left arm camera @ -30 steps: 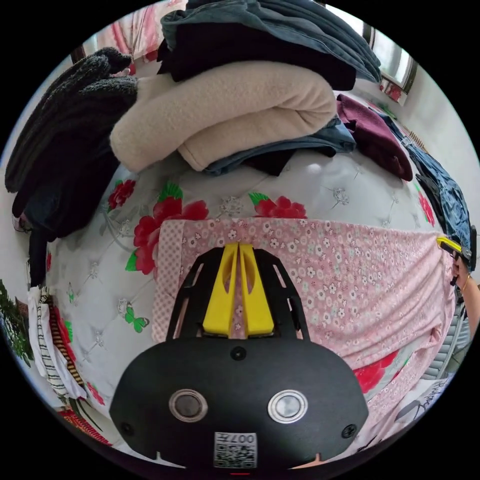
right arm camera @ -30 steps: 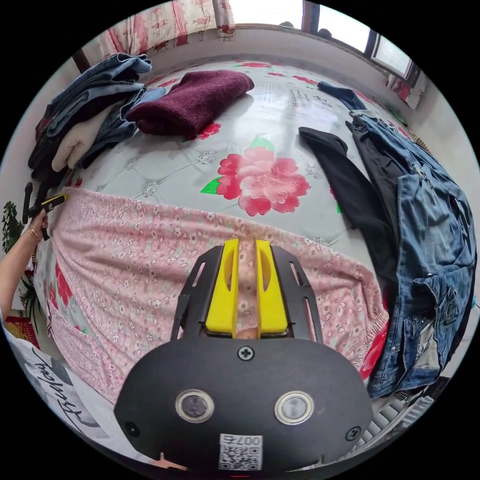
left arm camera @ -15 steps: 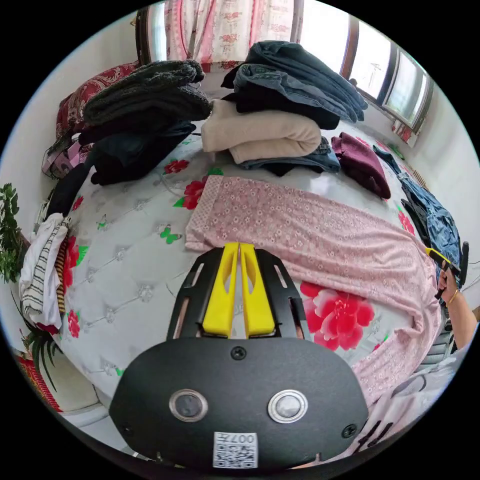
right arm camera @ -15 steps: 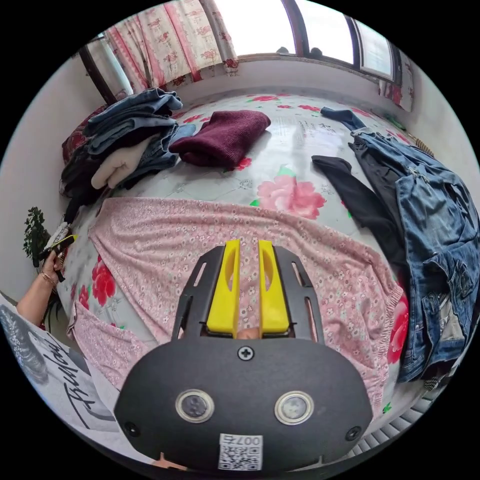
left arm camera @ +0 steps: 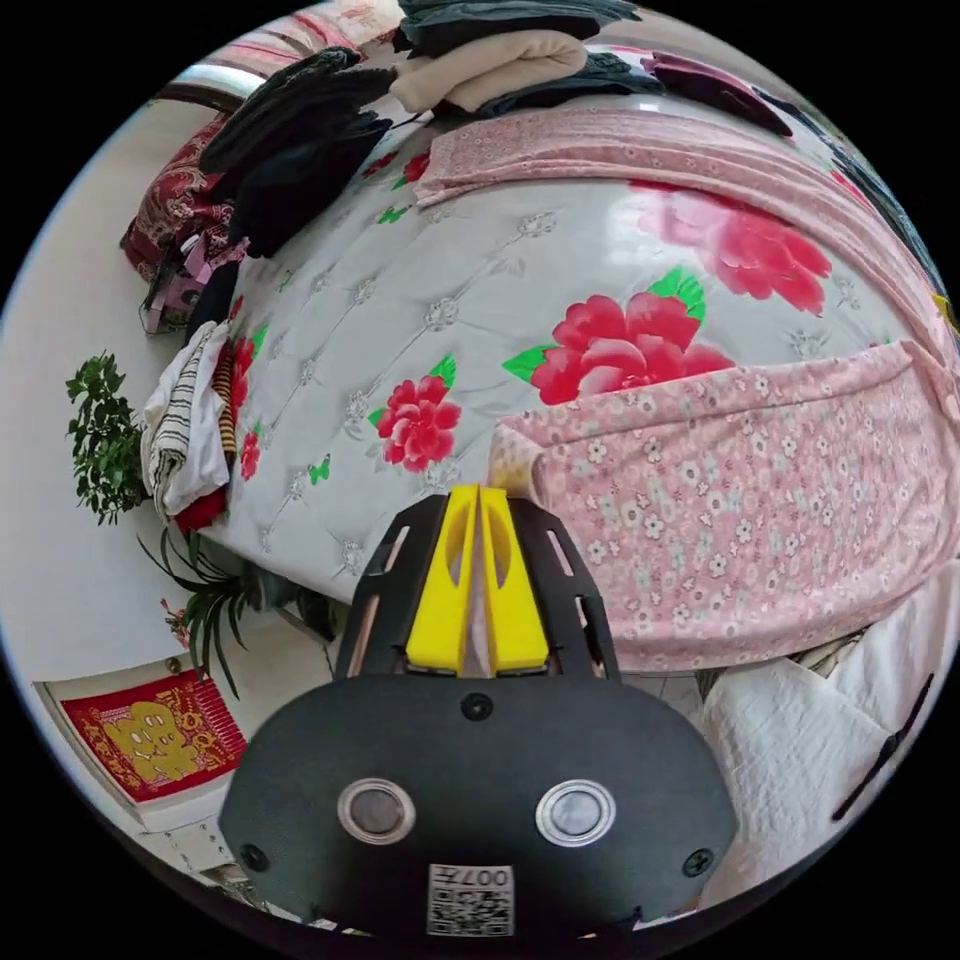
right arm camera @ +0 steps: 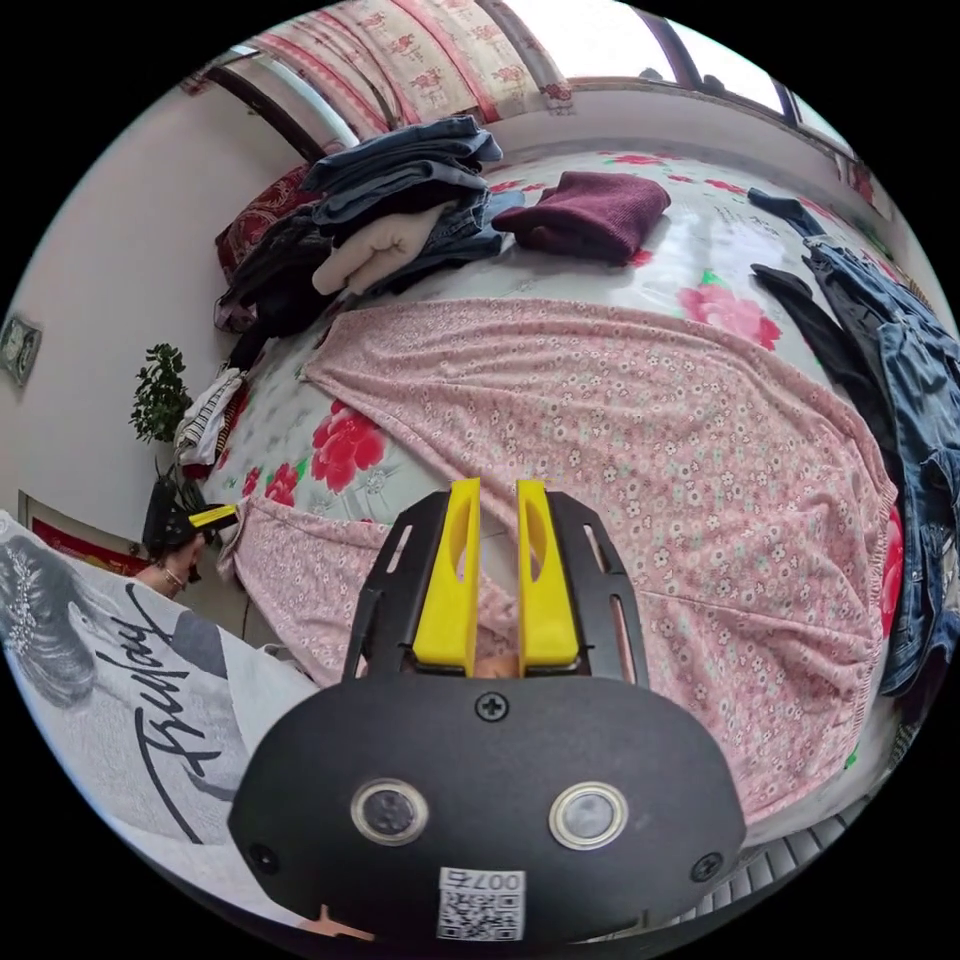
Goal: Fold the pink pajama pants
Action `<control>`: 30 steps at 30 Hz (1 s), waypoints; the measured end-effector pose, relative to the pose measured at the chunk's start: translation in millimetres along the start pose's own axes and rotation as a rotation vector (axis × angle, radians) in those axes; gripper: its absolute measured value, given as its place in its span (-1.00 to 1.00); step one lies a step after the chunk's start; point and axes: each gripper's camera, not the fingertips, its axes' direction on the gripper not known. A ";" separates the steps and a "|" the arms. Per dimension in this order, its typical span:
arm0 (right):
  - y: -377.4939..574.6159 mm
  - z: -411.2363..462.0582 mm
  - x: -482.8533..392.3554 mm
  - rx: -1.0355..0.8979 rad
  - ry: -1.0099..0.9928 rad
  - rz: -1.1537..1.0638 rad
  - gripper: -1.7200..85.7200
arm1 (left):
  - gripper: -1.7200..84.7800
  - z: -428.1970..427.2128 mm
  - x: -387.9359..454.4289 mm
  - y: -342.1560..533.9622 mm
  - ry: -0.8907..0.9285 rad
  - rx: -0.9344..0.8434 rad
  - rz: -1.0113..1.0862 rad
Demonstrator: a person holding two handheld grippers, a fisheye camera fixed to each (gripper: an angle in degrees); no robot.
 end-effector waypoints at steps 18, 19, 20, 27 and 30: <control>102.7 -36.5 11.4 -0.042 0.119 0.235 -0.78 | -0.95 -28.4 -60.9 8.6 0.234 0.062 -0.068; 105.8 -36.5 12.6 -0.045 0.128 0.247 -0.79 | -0.96 -18.2 -66.2 0.0 0.128 0.001 -0.067; 108.2 -35.6 12.7 -0.045 0.137 0.252 -0.79 | -0.97 -13.0 -69.4 -4.4 0.137 -0.006 -0.044; 109.6 -15.9 3.8 -0.083 0.089 0.269 -0.79 | -0.93 15.4 -153.4 -58.4 0.138 -0.012 -0.121; 115.0 -40.0 1.0 0.009 0.084 0.282 -0.80 | -0.83 1.6 -188.7 -37.2 0.181 0.030 -0.234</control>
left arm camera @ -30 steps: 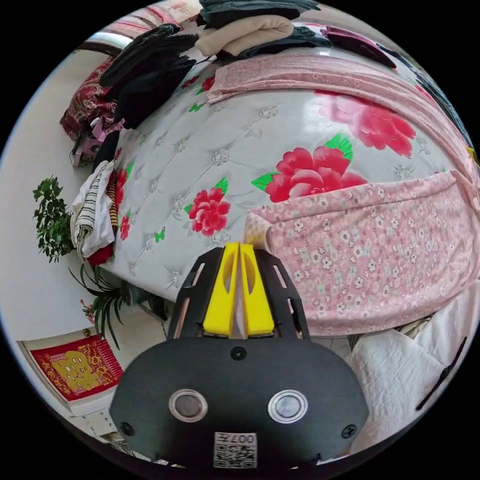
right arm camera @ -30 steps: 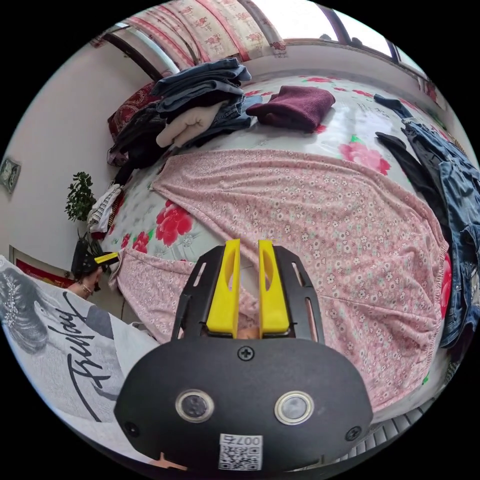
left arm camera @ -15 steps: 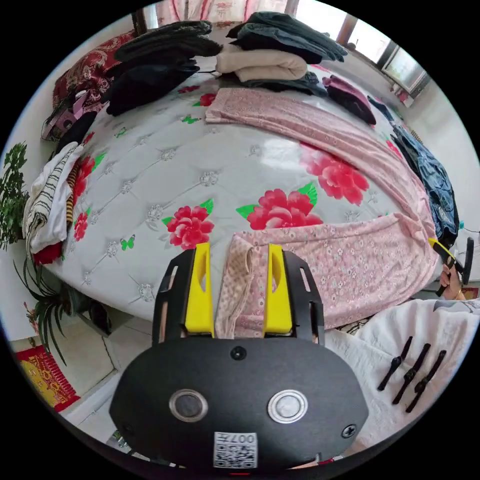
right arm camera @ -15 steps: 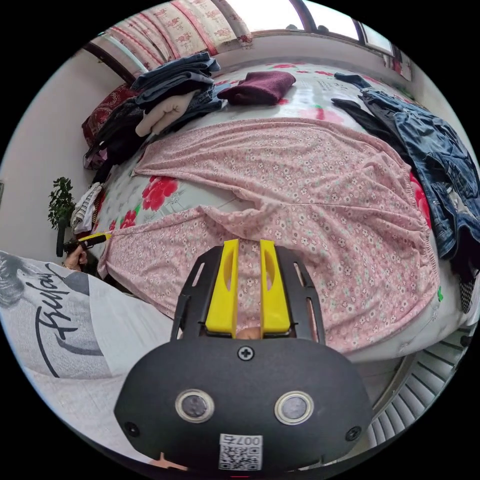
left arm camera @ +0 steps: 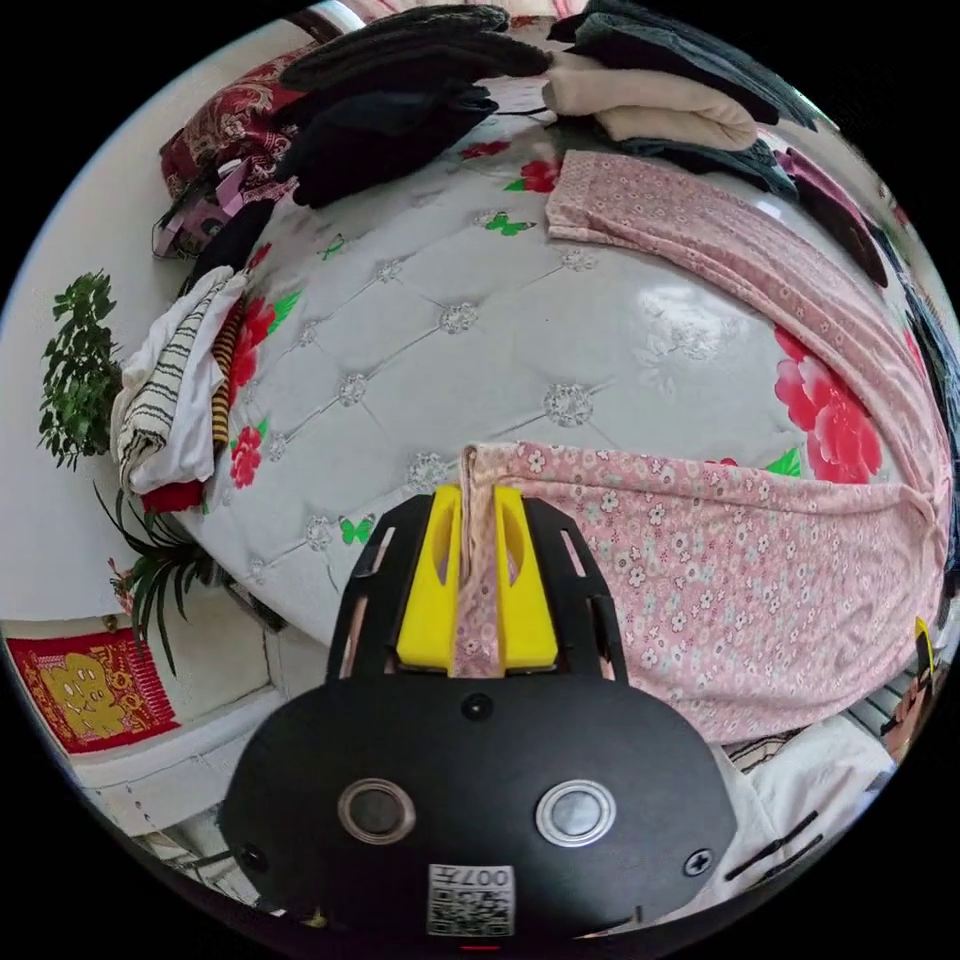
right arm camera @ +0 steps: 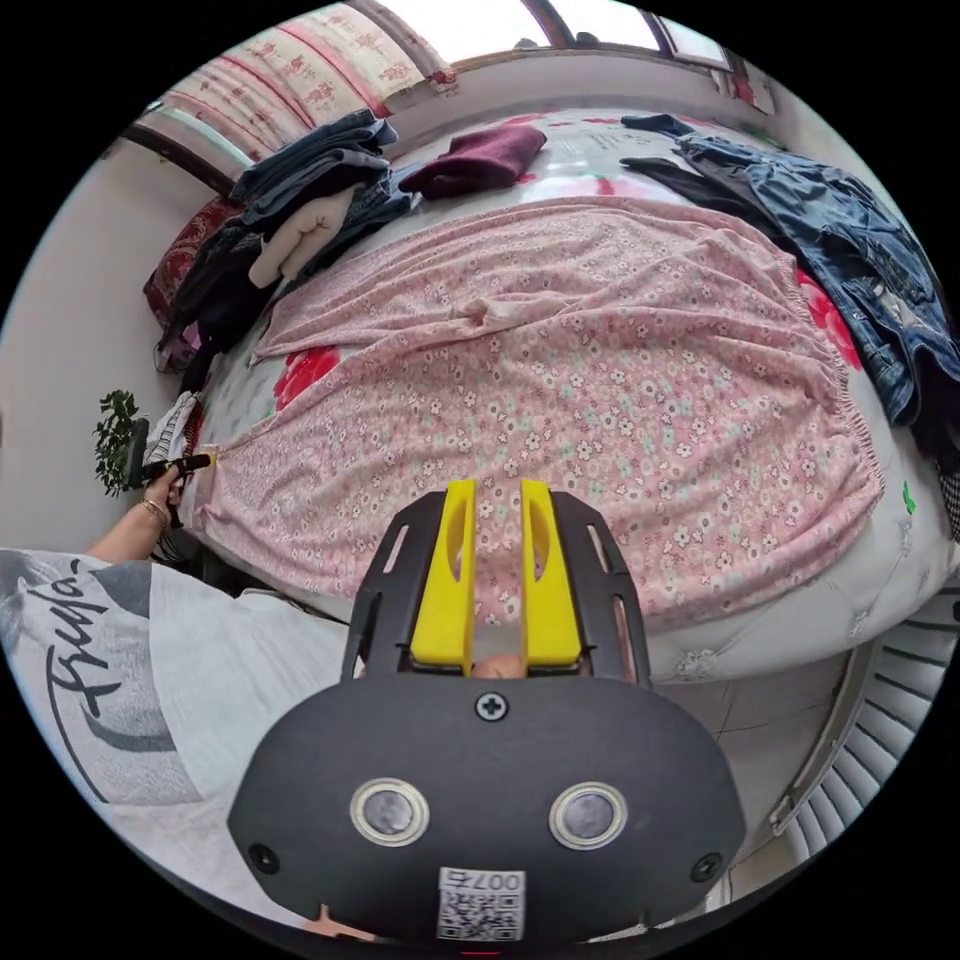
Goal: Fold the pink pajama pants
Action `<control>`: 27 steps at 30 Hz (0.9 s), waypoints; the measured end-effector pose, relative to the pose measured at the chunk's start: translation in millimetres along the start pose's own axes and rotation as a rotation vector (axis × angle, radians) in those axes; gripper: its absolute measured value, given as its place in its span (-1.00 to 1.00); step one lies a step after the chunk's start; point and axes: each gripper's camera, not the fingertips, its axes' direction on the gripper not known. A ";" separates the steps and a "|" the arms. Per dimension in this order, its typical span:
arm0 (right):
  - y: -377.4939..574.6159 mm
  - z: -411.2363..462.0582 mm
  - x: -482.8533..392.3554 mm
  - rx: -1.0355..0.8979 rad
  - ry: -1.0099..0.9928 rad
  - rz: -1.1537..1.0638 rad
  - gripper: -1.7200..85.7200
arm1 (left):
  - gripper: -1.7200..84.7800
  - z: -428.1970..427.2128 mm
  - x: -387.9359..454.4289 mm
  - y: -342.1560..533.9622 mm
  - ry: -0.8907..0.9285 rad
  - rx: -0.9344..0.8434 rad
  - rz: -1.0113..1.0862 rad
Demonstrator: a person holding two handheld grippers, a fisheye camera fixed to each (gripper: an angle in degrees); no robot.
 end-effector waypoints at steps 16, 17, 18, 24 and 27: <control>64.7 -70.1 142.5 0.156 0.061 0.635 -0.76 | -0.73 12.4 -119.0 146.2 0.223 -0.038 -0.303; 64.1 -71.0 139.5 0.153 0.113 0.659 -0.76 | -0.74 12.1 -120.5 145.3 0.211 -0.022 -0.309; 63.7 -70.6 138.0 0.144 0.128 0.664 -0.77 | -0.77 12.9 -123.8 141.7 0.198 -0.042 -0.313; 68.8 -77.5 128.9 0.109 0.203 0.684 -0.85 | -0.98 9.3 -148.4 135.5 0.358 0.018 -0.291; 80.3 -88.3 136.7 0.149 0.079 0.663 -0.92 | -0.98 3.2 -187.7 149.9 0.589 0.124 -0.438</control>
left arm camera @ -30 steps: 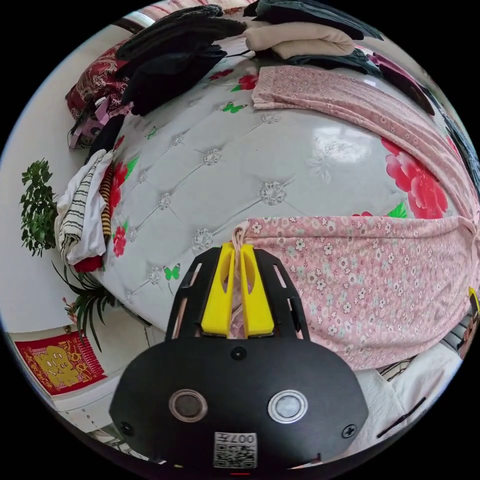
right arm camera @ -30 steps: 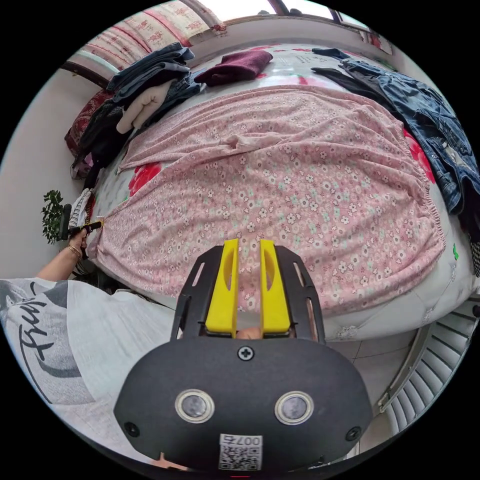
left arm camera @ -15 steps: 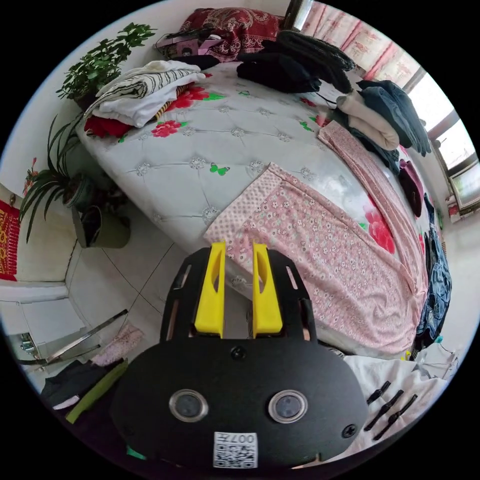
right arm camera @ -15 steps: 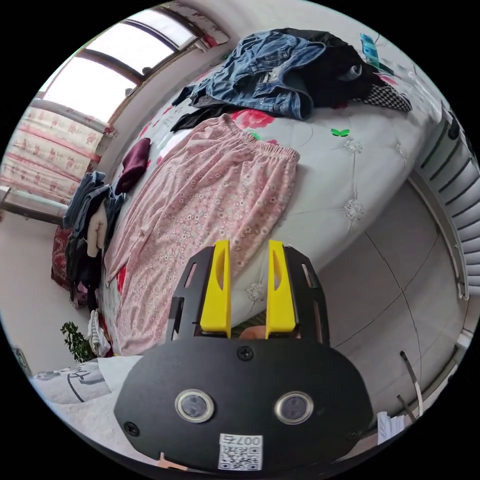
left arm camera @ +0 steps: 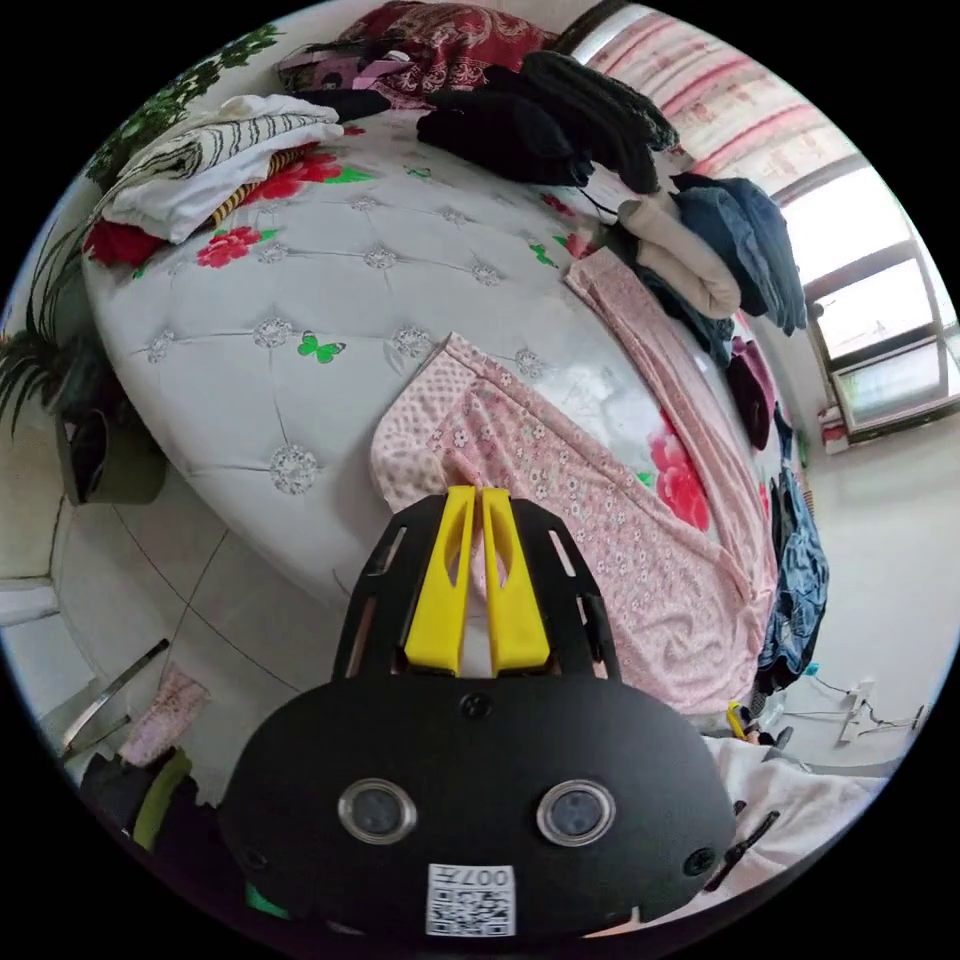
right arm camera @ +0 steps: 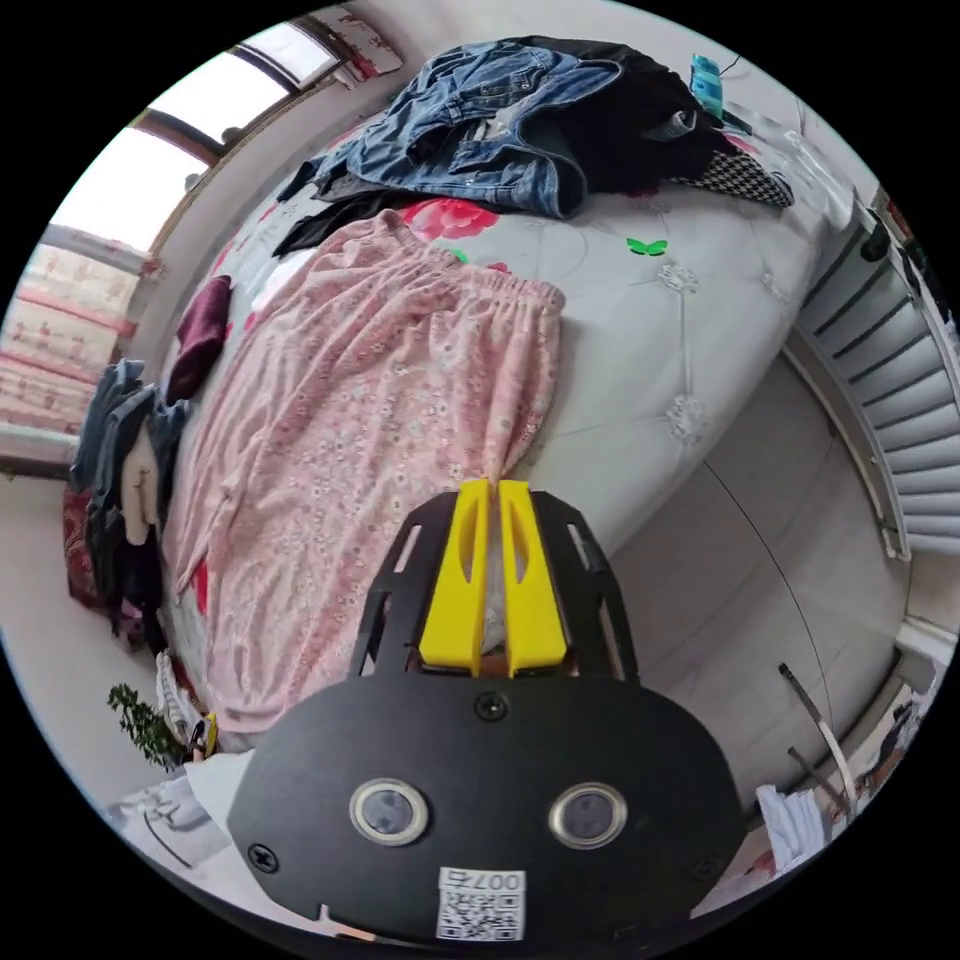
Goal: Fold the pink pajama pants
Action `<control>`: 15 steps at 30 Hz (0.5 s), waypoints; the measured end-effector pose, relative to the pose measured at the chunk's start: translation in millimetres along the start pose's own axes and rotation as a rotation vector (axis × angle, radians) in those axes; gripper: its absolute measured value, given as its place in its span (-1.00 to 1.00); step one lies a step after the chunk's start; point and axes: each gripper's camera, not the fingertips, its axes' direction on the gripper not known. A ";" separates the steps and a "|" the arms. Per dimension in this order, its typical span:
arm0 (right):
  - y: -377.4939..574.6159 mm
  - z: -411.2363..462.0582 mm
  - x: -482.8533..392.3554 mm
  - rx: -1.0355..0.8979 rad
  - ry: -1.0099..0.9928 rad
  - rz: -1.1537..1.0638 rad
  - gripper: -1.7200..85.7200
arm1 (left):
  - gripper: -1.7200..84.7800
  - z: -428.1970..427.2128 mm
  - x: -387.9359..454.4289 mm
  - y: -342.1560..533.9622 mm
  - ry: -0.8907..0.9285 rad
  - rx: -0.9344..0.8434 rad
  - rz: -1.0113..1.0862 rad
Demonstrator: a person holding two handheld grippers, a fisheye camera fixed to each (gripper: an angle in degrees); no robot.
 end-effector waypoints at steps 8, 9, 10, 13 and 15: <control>16.0 -99.5 27.7 0.251 -0.540 -0.023 -0.97 | -0.98 -84.1 -15.0 -3.1 0.440 0.230 0.025; 19.6 -110.2 27.6 0.282 -0.553 -0.037 -0.97 | -0.98 -97.7 -10.9 -2.4 0.506 0.266 0.052; 28.2 -130.7 27.3 0.351 -0.562 -0.068 -0.97 | -0.98 -110.6 -5.4 -1.9 0.542 0.294 0.083; 41.4 -157.9 36.3 0.418 -0.592 -0.071 -0.97 | -0.98 -136.1 11.5 -0.8 0.541 0.377 0.158; 41.3 -158.7 40.4 0.415 -0.605 -0.051 -0.97 | -0.98 -136.6 22.6 -5.3 0.543 0.400 0.174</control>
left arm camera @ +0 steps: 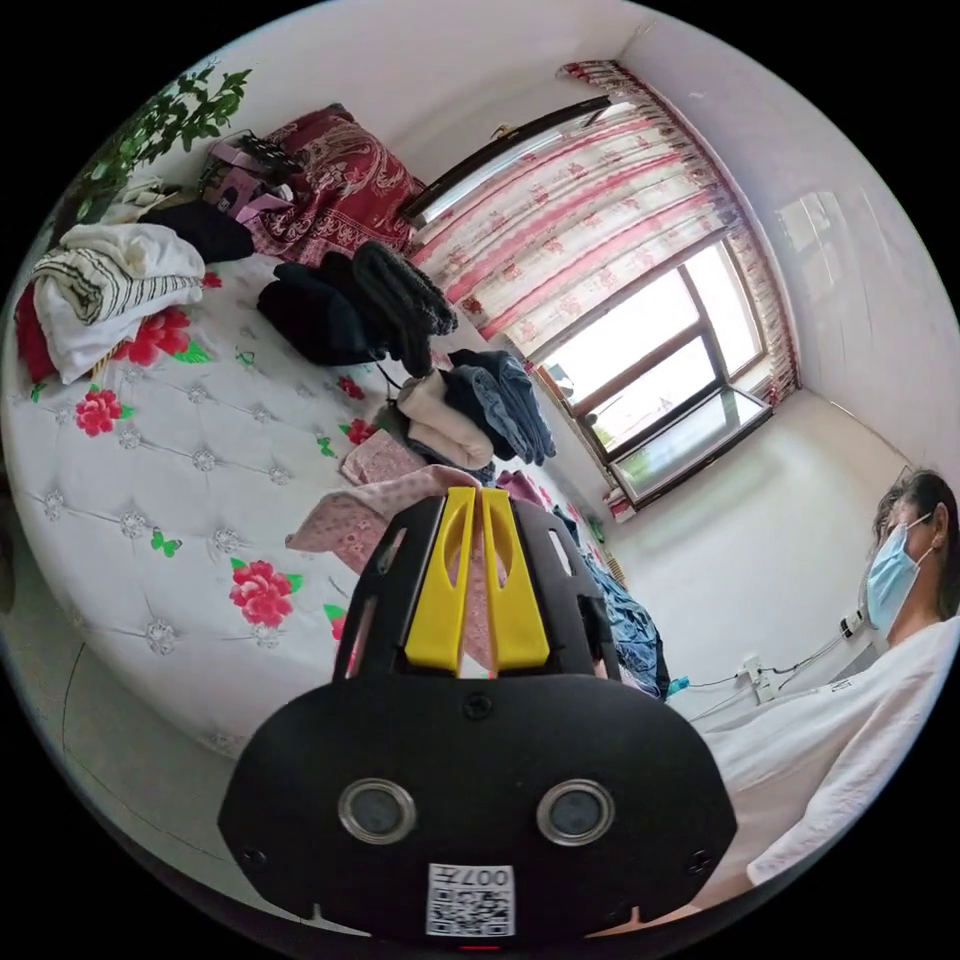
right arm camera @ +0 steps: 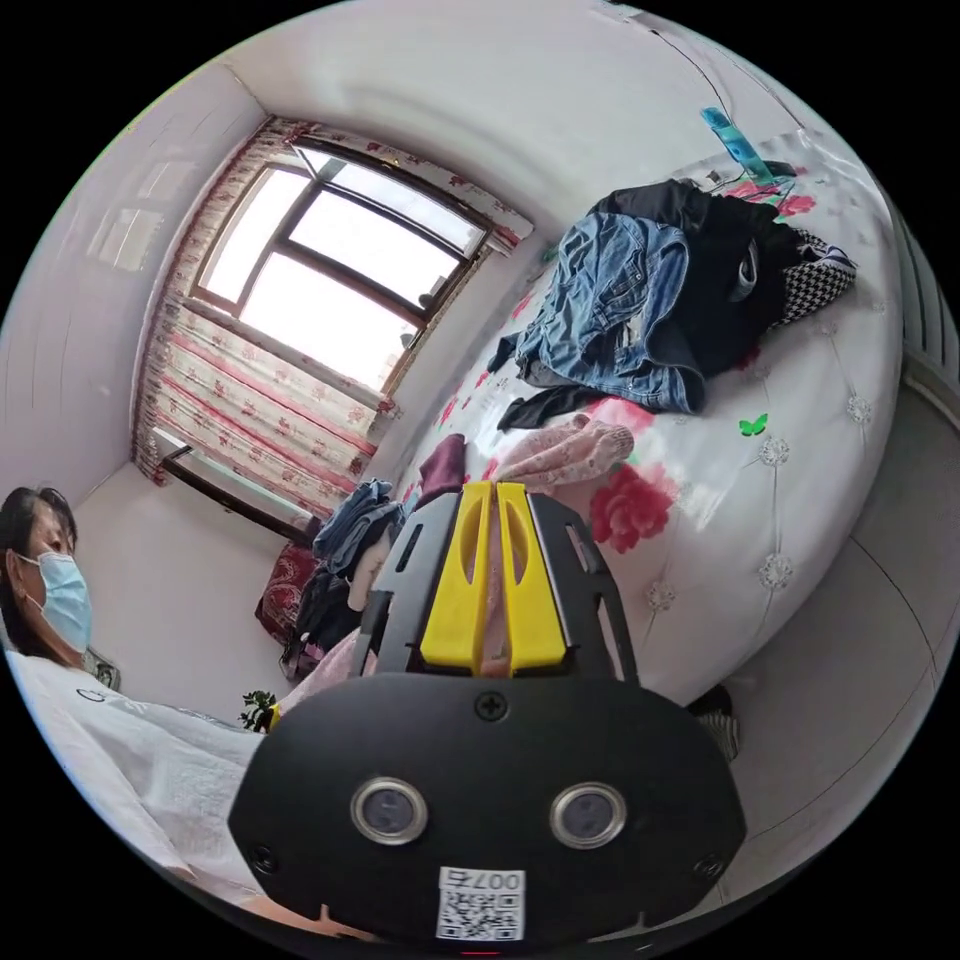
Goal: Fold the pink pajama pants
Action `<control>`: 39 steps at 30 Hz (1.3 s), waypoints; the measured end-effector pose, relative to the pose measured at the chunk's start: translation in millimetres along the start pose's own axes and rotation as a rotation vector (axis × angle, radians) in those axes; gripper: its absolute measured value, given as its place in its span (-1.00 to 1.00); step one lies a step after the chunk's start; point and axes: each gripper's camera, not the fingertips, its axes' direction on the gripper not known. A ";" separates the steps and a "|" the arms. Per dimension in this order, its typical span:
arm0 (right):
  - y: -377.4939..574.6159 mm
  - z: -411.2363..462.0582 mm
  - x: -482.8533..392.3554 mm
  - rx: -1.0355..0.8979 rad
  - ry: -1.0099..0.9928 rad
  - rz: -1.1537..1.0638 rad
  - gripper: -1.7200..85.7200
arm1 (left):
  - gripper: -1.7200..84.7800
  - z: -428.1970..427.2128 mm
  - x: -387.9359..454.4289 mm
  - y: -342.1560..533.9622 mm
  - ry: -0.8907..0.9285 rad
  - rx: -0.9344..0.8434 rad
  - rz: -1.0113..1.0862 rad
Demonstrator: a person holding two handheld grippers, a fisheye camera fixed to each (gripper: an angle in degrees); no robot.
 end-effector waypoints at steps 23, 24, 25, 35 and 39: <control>-99.6 309.8 -21.0 -0.245 0.519 -0.061 -0.82 | -0.77 573.3 -23.6 -48.0 -0.575 -0.588 0.209; -94.7 304.7 -17.3 -0.236 0.551 -0.055 -0.82 | -0.78 589.0 -25.7 -27.4 -0.625 -0.636 0.276; -86.1 296.9 -9.3 -0.230 0.605 -0.036 -0.81 | -0.78 603.4 -29.2 -6.7 -0.695 -0.686 0.333; -89.2 338.3 16.8 -0.349 0.689 -0.038 -0.93 | -0.97 619.3 -17.9 103.5 -0.917 -0.699 0.714; -82.4 327.8 11.7 -0.365 0.759 -0.127 -0.95 | -0.97 563.4 -49.4 136.0 -0.980 -0.754 0.678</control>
